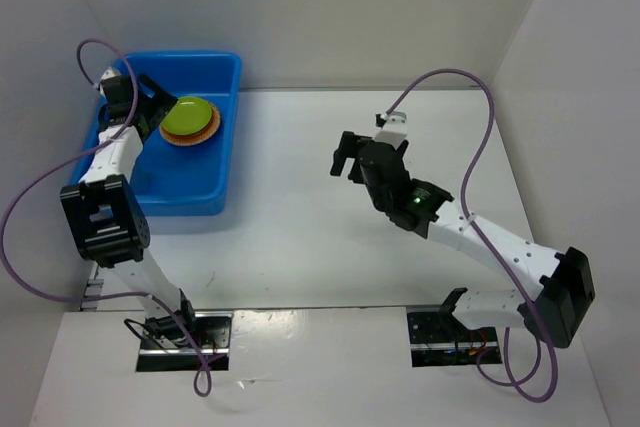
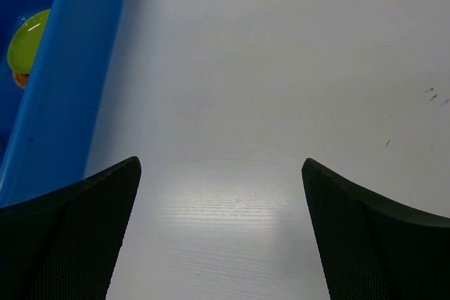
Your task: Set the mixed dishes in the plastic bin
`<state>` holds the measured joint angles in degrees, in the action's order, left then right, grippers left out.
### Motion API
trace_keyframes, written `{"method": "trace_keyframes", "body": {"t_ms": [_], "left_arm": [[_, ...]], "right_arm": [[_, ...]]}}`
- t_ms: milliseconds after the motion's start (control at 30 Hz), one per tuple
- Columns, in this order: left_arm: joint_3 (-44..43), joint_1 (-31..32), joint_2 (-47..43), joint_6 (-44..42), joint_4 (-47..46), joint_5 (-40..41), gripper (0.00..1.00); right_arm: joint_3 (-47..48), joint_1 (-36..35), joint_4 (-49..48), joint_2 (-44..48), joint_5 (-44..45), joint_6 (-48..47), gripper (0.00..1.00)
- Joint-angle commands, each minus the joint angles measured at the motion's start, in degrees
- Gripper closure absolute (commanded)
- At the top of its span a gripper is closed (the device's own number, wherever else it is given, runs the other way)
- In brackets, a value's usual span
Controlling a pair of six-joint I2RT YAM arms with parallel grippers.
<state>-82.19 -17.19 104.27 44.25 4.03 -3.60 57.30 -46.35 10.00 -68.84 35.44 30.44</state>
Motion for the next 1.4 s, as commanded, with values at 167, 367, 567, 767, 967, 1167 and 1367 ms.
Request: {"method": "trace_keyframes", "body": {"t_ms": [167,367,567,767,967,1167,1367], "left_arm": [[3.2,4.8,-18.5,-14.0,6.8,-1.3,0.0],[4.8,12.3,-30.7,-18.9,8.9,-0.8,0.0],[11.4,16.1,-40.7,-21.2,10.9,-11.8,0.0],[15.3,19.2,-46.5,-24.8,15.0,-19.0,0.0],[17.9,21.1,-49.2,-29.1,17.8,-19.0,0.0],[20.5,21.7,-51.3,-33.0,18.9,-17.8,0.0],[21.0,21.7,-51.8,-34.9,19.4,-15.7,0.0]], "right_arm": [[10.0,0.4,4.8,-8.6,-0.9,3.6,0.0],[10.6,0.9,2.8,-6.7,3.8,3.2,0.0],[7.0,5.7,-4.4,-0.7,0.0,-1.1,0.0],[4.6,10.4,-5.2,2.1,-4.6,-2.1,0.0],[3.3,12.9,-4.6,0.7,-4.1,1.8,0.0],[1.0,15.5,-3.4,0.1,-3.4,2.5,0.0],[0.9,19.0,-3.4,0.6,-3.4,1.9,0.0]]}}
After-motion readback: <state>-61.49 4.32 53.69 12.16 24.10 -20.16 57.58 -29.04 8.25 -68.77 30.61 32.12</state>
